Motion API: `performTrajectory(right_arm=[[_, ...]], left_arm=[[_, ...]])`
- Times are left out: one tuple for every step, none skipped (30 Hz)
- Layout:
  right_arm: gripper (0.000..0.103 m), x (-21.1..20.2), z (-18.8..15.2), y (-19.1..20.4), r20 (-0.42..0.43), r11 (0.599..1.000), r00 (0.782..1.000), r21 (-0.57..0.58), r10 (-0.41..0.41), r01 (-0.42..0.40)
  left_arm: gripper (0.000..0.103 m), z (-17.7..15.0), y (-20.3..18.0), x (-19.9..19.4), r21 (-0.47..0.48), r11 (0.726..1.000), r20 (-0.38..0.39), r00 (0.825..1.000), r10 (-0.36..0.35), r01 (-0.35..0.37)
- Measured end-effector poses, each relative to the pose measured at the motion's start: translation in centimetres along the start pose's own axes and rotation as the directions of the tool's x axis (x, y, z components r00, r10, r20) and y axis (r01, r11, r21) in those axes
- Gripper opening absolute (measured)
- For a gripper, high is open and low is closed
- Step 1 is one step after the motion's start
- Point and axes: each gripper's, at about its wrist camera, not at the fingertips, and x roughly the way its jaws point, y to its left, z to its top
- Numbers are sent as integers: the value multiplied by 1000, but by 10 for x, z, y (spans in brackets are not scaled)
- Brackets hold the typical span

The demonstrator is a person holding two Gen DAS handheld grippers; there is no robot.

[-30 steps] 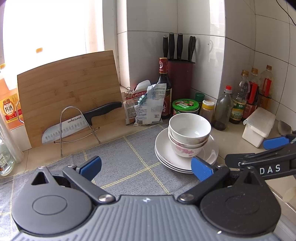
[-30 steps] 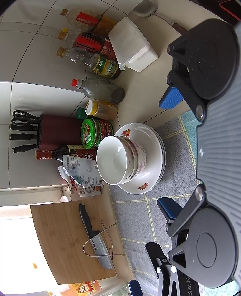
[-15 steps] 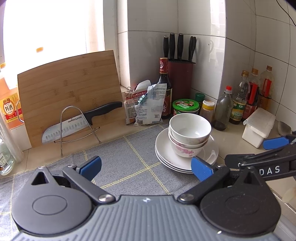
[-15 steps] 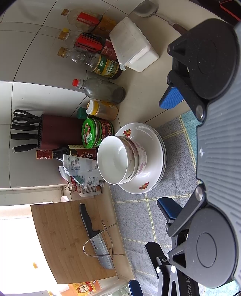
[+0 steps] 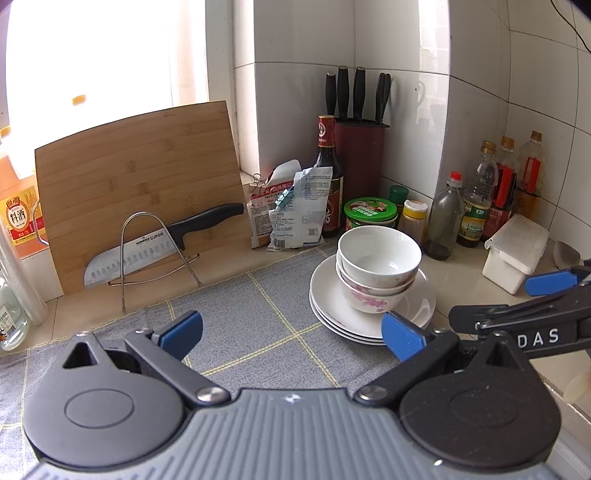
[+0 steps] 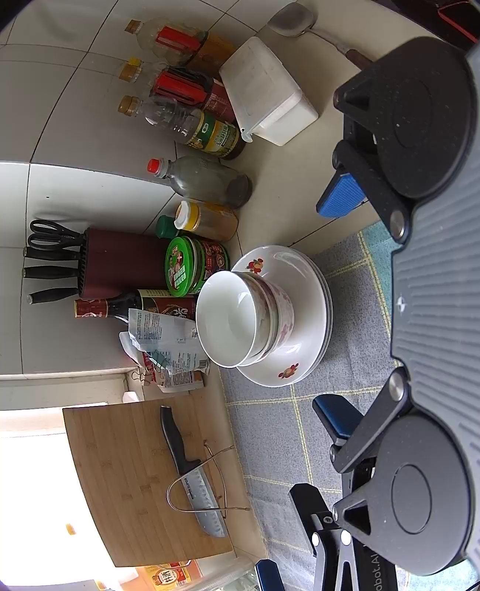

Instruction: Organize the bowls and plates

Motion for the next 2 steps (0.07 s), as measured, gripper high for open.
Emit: performTrajectory(right_arm=[[103,0,0,0,1,1000,1000,0,0,0],[103,0,0,0,1,1000,1000,0,0,0]], left_arm=[[102,0,0,0,0,1000,0,1000,-1,1],[102,0,0,0,1,1000,0,1000,-2,2]])
